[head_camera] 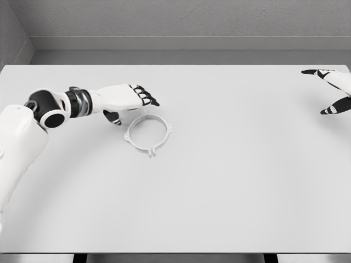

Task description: Assemble PVC drainage pipe clamps

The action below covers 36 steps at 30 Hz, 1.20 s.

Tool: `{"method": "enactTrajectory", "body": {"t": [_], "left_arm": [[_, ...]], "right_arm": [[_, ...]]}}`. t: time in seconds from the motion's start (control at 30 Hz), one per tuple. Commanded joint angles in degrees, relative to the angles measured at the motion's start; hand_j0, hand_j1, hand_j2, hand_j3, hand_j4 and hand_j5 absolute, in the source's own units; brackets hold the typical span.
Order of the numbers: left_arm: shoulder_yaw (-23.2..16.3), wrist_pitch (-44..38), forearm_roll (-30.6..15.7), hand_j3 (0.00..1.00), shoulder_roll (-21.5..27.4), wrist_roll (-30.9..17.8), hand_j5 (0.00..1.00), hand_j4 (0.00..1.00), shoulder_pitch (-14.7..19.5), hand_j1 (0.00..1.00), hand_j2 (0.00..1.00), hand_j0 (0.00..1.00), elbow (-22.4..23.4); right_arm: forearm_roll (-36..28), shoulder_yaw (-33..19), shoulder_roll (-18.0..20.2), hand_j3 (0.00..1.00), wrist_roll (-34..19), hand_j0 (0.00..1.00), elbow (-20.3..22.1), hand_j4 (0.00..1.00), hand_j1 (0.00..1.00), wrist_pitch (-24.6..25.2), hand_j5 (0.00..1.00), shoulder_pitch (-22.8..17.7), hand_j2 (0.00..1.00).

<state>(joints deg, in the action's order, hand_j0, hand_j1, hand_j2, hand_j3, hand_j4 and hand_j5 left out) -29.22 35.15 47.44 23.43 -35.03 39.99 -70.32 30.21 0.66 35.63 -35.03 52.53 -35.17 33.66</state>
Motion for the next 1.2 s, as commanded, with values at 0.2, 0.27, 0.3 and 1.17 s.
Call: {"method": "enactTrajectory", "body": {"t": [0.2, 0.27, 0.3, 1.17], "left_arm": [[-0.49, -0.15, -0.24, 1.0, 0.21, 0.03, 1.0, 1.0, -0.35, 1.0, 1.0, 1.0, -0.08], [-0.57, -0.15, -0.24, 1.0, 0.04, 0.03, 1.0, 1.0, -0.35, 1.0, 1.0, 1.0, -0.08], [-0.66, -0.15, -0.24, 1.0, 0.04, 0.03, 1.0, 1.0, -0.35, 1.0, 1.0, 1.0, -0.08], [-0.93, -0.15, -0.15, 1.0, -2.25, 0.03, 1.0, 1.0, -0.7, 1.0, 1.0, 1.0, -0.16]], "right_arm": [[-0.42, -0.05, 0.05, 1.0, 0.03, 1.0, 0.03, 1.0, 1.0, 0.17, 1.0, 0.0, 1.0], [-0.42, -0.05, 0.05, 1.0, 0.03, 1.0, 0.03, 1.0, 1.0, 0.17, 1.0, 0.0, 1.0], [-0.42, -0.05, 0.05, 1.0, 0.03, 1.0, 0.03, 1.0, 1.0, 0.17, 1.0, 0.0, 1.0], [-0.42, -0.05, 0.05, 1.0, 0.03, 1.0, 0.03, 1.0, 1.0, 0.17, 1.0, 0.0, 1.0]]}}
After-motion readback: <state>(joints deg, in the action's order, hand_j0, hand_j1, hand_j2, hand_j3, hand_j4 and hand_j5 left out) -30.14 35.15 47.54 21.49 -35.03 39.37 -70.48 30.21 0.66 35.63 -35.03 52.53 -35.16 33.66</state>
